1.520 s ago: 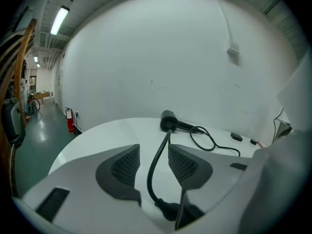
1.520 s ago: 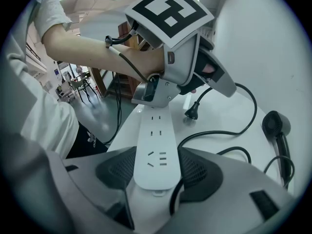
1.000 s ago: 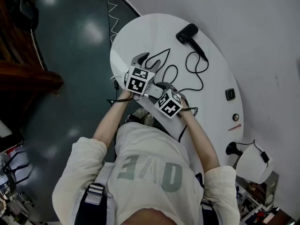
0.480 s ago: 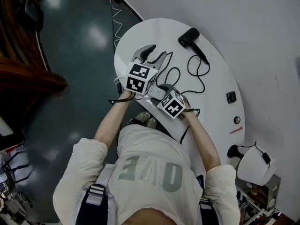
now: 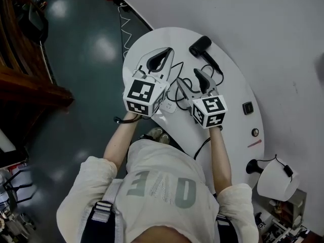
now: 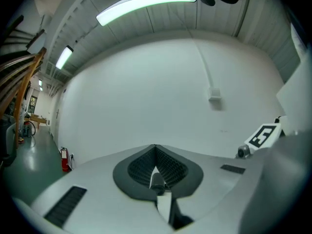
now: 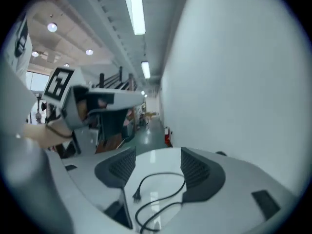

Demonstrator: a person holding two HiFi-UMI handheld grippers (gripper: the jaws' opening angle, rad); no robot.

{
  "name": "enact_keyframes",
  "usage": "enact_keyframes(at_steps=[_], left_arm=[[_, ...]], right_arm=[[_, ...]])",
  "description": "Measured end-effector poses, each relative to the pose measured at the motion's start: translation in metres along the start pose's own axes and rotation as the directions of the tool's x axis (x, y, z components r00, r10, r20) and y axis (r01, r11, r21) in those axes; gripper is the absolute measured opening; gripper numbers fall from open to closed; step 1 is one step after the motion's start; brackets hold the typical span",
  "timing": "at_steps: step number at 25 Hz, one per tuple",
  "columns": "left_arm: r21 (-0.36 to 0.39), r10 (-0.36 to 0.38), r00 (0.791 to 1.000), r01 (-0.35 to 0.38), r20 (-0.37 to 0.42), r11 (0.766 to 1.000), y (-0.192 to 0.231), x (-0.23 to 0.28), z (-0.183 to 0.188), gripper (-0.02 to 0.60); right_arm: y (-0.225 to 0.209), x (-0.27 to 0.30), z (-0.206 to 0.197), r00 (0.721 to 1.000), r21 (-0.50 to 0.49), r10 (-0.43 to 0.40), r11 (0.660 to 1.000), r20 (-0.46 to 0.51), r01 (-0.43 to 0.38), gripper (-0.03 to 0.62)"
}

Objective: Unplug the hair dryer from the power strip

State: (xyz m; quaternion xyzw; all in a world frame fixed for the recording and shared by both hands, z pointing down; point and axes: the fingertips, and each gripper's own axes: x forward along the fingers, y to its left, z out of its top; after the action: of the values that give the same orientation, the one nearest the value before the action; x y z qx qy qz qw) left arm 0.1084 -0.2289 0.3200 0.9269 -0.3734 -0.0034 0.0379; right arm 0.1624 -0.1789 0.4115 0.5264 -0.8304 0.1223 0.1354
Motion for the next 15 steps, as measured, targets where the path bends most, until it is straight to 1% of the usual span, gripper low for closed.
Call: enact_keyframes(at_steps=[1,2,4,5,6,7,8,9,10,12,15], left_arm=[[0.016,-0.002,1.0,0.001,0.019,1.0,-0.004,-0.003,0.009,0.006],[0.034,-0.005,0.999,0.004,0.038,0.999,-0.009,-0.006,0.019,0.006],[0.069,-0.017,0.997,0.012,0.074,0.998,-0.019,-0.013,0.037,0.006],[0.08,-0.024,0.996,0.017,0.091,0.997,-0.024,-0.016,0.045,0.006],[0.088,-0.03,0.993,0.021,0.112,0.996,-0.03,-0.02,0.053,0.006],[0.092,-0.035,0.99,0.023,0.137,0.995,-0.035,-0.024,0.061,0.006],[0.094,-0.037,0.986,0.022,0.161,0.995,-0.039,-0.028,0.068,0.006],[0.096,-0.036,0.983,0.019,0.178,0.995,-0.042,-0.031,0.074,0.006],[0.099,-0.032,0.982,0.014,0.185,0.995,-0.045,-0.035,0.077,0.006],[0.117,-0.031,0.983,0.009,0.182,0.993,-0.048,-0.041,0.079,0.006],[0.165,-0.029,0.987,0.003,0.157,0.986,-0.051,-0.043,0.075,0.006]], right_arm=[[-0.009,-0.012,0.024,0.995,0.031,-0.055,0.998,0.086,0.052,0.295],[-0.015,-0.026,0.047,0.98,0.061,-0.105,0.994,0.167,0.096,0.295],[-0.021,-0.056,0.086,0.935,0.106,-0.18,0.982,0.305,0.154,0.29],[-0.021,-0.071,0.101,0.909,0.124,-0.208,0.977,0.36,0.174,0.28],[-0.02,-0.085,0.113,0.883,0.141,-0.236,0.971,0.405,0.194,0.254],[-0.02,-0.099,0.121,0.858,0.155,-0.263,0.964,0.441,0.216,0.201],[-0.019,-0.112,0.127,0.834,0.167,-0.292,0.956,0.469,0.241,0.142],[-0.019,-0.123,0.131,0.812,0.176,-0.319,0.948,0.489,0.267,0.065],[-0.019,-0.132,0.134,0.795,0.179,-0.341,0.94,0.502,0.29,0.003],[-0.017,-0.143,0.137,0.778,0.166,-0.358,0.933,0.516,0.32,0.003],[-0.017,-0.147,0.137,0.776,0.131,-0.366,0.928,0.514,0.35,0.003]])
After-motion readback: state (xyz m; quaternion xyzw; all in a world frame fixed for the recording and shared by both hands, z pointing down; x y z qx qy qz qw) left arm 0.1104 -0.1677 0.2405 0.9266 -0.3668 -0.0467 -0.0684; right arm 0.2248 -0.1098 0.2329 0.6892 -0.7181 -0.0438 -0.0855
